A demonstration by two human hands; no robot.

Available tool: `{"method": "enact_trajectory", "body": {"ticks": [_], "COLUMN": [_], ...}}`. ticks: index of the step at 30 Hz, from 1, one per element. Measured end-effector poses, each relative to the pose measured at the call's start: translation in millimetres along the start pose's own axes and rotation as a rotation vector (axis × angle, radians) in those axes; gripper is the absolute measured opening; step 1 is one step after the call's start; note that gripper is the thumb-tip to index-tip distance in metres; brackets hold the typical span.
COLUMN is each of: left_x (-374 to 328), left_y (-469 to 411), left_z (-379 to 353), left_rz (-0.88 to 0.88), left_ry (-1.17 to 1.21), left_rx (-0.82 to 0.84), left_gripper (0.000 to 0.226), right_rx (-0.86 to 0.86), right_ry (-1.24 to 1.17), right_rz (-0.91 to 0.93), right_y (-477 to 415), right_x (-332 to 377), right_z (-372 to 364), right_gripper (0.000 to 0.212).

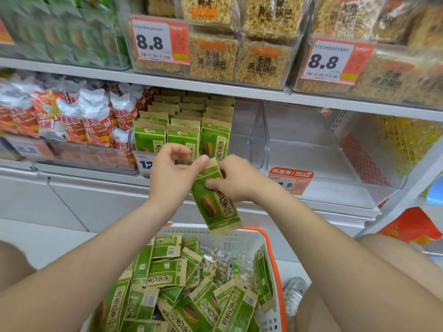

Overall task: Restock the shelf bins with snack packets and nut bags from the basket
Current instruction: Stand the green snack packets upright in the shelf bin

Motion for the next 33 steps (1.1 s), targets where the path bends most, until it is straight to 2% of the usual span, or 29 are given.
{"method": "enact_trajectory", "body": {"ticks": [2, 4, 6, 8, 13, 17, 20, 22, 25, 27, 29, 31, 33], "left_x": [-4, -5, -8, -12, -17, -19, -23, -25, -28, -27, -26, -28, -31], "left_y": [-3, -3, -3, -6, -10, -7, -4, -1, -1, -2, -4, -5, -6], "left_z": [4, -2, -8, -9, -5, -6, -10, -12, -10, -7, -6, -6, -6], "left_rz": [0.082, 0.203, 0.268, 0.292, 0.380, 0.368, 0.417, 0.443, 0.425, 0.409, 0.390, 0.354, 0.298], "left_ry": [0.045, 0.151, 0.260, 0.314, 0.351, 0.320, 0.319, 0.316, 0.327, 0.344, 0.369, 0.382, 0.328], "left_rx": [-0.030, 0.069, 0.174, 0.179, 0.125, 0.110, 0.194, 0.225, 0.154, 0.114, 0.119, 0.159, 0.197], "left_gripper": [0.031, 0.032, 0.039, 0.041, 0.032, 0.037, 0.034, 0.030, 0.025, 0.023, 0.021, 0.024, 0.030], "right_rx": [-0.121, -0.216, -0.238, -0.237, -0.243, -0.296, -0.292, -0.246, -0.133, -0.119, -0.161, -0.215, -0.318], "right_ry": [-0.211, -0.379, -0.487, -0.573, -0.827, -0.823, -0.829, -0.884, -0.972, -0.963, -0.875, -0.797, -0.790], "right_rz": [-0.015, -0.018, -0.035, -0.065, -0.040, -0.070, -0.096, -0.145, -0.207, -0.187, -0.133, -0.070, -0.045], "right_y": [-2, -4, -5, -3, 4, 3, 1, -1, -2, -3, -3, -2, -4], "right_x": [-2, -3, -2, 0, 4, 3, 3, 0, 1, 3, 4, 5, 2], "right_z": [6, 7, 5, 5, 7, 2, 1, 0, -5, -6, -3, 3, 9], "right_gripper": [0.013, 0.018, 0.032, 0.040, 0.036, 0.046, 0.051, 0.043, 0.027, 0.028, 0.028, 0.018, 0.015]}}
Point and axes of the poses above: each hand's wrist, its own y-axis away from the middle knuckle, its own z-axis out of the back of the hand, x = y × z, the point moved 5 cm from there along -y, towards the middle knuckle, and after that the axes turned 4 degrees about -y, right-handed, at the moved point
